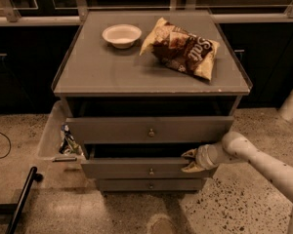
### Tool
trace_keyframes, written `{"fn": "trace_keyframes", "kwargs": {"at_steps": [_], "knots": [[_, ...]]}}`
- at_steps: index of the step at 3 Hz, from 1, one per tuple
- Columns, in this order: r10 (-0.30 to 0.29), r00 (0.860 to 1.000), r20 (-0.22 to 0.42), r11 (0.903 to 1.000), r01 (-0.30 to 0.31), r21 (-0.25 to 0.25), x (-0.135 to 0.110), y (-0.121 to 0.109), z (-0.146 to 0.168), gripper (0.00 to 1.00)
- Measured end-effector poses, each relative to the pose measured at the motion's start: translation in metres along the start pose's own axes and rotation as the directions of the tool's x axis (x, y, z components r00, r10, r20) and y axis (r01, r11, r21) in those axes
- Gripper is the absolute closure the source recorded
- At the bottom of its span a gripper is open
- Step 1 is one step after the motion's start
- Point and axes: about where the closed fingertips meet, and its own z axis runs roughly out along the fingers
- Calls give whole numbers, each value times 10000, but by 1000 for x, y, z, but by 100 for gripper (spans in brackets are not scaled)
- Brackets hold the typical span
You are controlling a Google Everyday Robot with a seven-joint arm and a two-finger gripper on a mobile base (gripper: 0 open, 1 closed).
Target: Open middle drawer
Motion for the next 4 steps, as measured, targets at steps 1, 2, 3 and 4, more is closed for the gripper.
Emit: {"fn": "trace_keyframes", "kwargs": {"at_steps": [1, 2, 3, 4], "knots": [[-30, 10000, 8, 10000, 30, 43, -2, 0, -2, 89], [-4, 10000, 27, 10000, 4, 75, -1, 7, -4, 100], [-4, 10000, 27, 10000, 4, 75, -1, 7, -4, 81], [-4, 10000, 27, 10000, 4, 75, -1, 7, -4, 59]]}}
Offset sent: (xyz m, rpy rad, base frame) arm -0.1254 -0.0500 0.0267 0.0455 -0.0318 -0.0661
